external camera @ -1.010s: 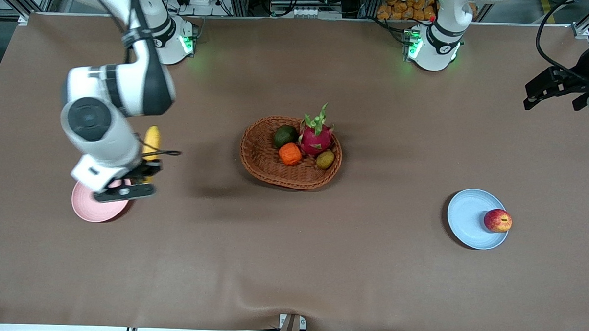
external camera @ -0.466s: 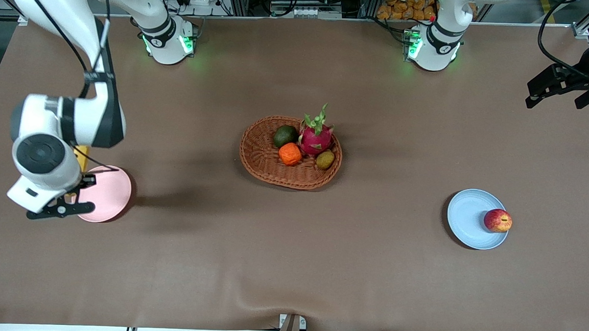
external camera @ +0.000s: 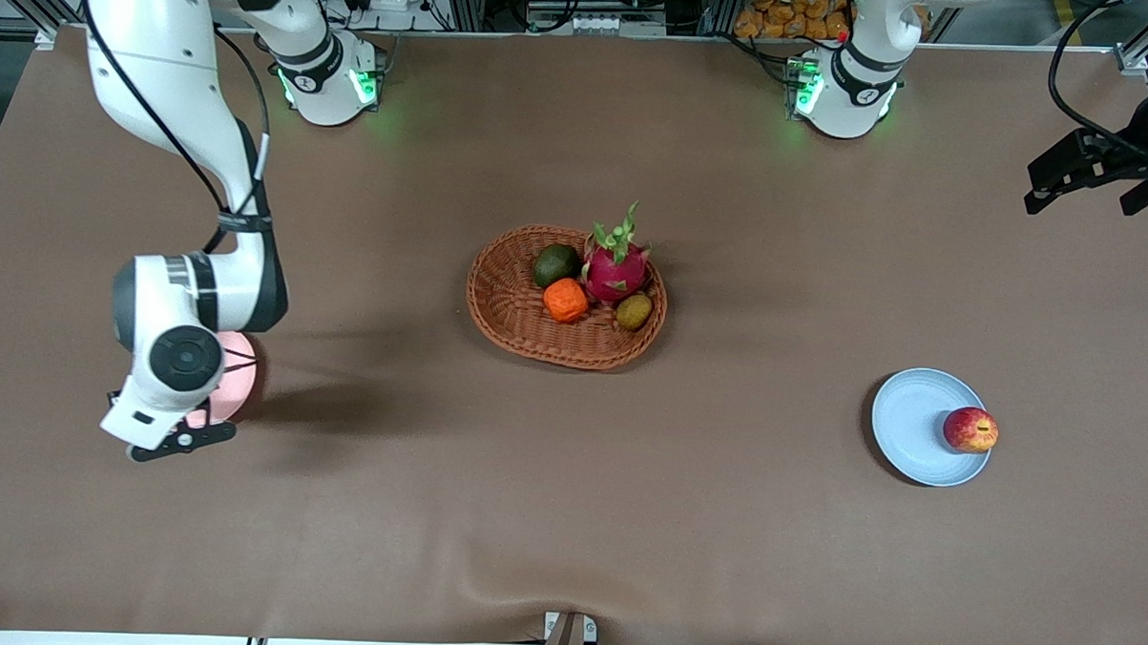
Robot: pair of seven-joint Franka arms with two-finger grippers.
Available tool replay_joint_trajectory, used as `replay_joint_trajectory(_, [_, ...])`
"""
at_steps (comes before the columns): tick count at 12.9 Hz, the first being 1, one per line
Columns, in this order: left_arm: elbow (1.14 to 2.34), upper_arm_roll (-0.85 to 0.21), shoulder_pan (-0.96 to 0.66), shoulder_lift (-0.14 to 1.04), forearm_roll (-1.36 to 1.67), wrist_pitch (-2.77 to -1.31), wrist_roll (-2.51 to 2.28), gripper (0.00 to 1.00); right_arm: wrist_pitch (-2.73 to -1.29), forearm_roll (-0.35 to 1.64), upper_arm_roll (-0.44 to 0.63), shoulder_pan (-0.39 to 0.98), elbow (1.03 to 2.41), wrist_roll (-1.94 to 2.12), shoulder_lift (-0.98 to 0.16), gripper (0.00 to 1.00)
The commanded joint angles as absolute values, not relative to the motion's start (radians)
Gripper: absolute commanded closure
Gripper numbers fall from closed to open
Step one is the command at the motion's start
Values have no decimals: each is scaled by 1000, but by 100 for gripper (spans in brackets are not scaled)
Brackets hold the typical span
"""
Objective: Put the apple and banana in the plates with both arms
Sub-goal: 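Carry the banana with the right gripper over the pink plate, then lower the banana onto the pink plate and open the right gripper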
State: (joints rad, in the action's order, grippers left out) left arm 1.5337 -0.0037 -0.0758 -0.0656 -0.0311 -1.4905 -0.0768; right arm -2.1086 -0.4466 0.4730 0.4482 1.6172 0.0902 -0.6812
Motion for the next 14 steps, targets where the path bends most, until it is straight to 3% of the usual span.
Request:
replay_joint_trajectory(1, [1499, -3, -77, -38, -54, -1476, -57, 0, -2100, -546, 469, 451, 1592, 14, -713, 100])
replay_joint_trajectory(7, [1499, -3, -77, -37, -49, -1474, -32, 0, -2100, -627, 428, 457, 1595, -165, -755, 100])
replay_joint_trajectory(8, [1499, -3, -77, -37, -48, -1474, -32, 0, -2102, -629, 428, 462, 1594, -176, -759, 95])
replay_joint_trajectory(9, [1499, -3, -77, -37, -48, -1476, -31, 0, -2127, -629, 428, 462, 1594, -167, -756, 59])
replay_joint_trajectory(10, [1499, -3, -78, -37, -48, -1476, -31, 0, -2149, -627, 428, 450, 1594, -164, -755, 2])
replay_joint_trajectory(14, [1509, -6, -78, -40, -41, -1473, -48, 0, -2140, -609, 428, 465, 1591, -175, -723, 0])
